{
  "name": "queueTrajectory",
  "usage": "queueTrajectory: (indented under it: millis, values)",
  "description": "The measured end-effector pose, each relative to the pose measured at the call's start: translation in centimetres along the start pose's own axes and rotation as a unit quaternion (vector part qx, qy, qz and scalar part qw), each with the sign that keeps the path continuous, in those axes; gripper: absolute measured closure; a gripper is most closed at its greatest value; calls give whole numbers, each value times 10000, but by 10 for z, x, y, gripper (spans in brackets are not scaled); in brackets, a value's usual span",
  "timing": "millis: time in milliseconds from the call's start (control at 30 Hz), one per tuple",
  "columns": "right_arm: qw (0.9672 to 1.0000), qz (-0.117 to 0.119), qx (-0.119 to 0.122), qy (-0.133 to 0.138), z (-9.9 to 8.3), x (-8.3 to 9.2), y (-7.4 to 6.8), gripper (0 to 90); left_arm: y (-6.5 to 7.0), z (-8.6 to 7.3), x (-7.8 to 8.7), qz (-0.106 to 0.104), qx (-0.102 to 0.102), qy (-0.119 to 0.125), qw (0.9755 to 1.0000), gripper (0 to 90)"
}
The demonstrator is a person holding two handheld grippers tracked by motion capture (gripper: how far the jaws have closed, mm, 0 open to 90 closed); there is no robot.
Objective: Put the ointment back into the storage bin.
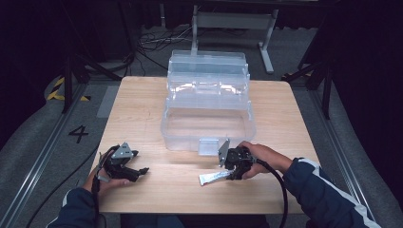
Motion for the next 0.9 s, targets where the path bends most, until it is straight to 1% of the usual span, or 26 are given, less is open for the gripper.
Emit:
queueTrajectory:
  millis: [300,433,467,533,633,667,800,833,900]
  values:
    - [9997,53,87,-227,1,-6,1,586,0,0,0,-5,20,2,10000,179]
    - [9996,74,99,-246,2,-7,2,595,0,0,0,-11,17,-4,10000,179]
    - [9996,79,66,-276,2,-7,2,597,0,0,0,-8,24,0,10000,180]
    - [9993,84,126,-345,3,-9,2,605,0,0,0,-12,18,-4,10000,180]
    - [9992,86,117,-362,3,-11,2,608,0,0,0,-13,22,-6,10000,180]
    - [9994,80,112,-314,4,-12,2,617,0,0,0,-10,24,0,10000,180]
    - [9992,82,151,-354,5,-12,1,639,0,0,0,-16,21,-6,10000,180]
    - [9992,75,144,-376,5,-12,1,663,0,0,0,-11,22,-1,10000,180]
    - [9990,76,155,-417,5,-12,1,677,0,0,0,-12,23,0,10000,180]
Point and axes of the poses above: each handheld gripper's, and its own axes: x roughly backward along the jaws, z roughly out of its top, y roughly to its right, the point moved 8 cm from there along -x, roughly forward along the jaws, and after that the axes turned 7 degrees about z, right-handed, at the moved point
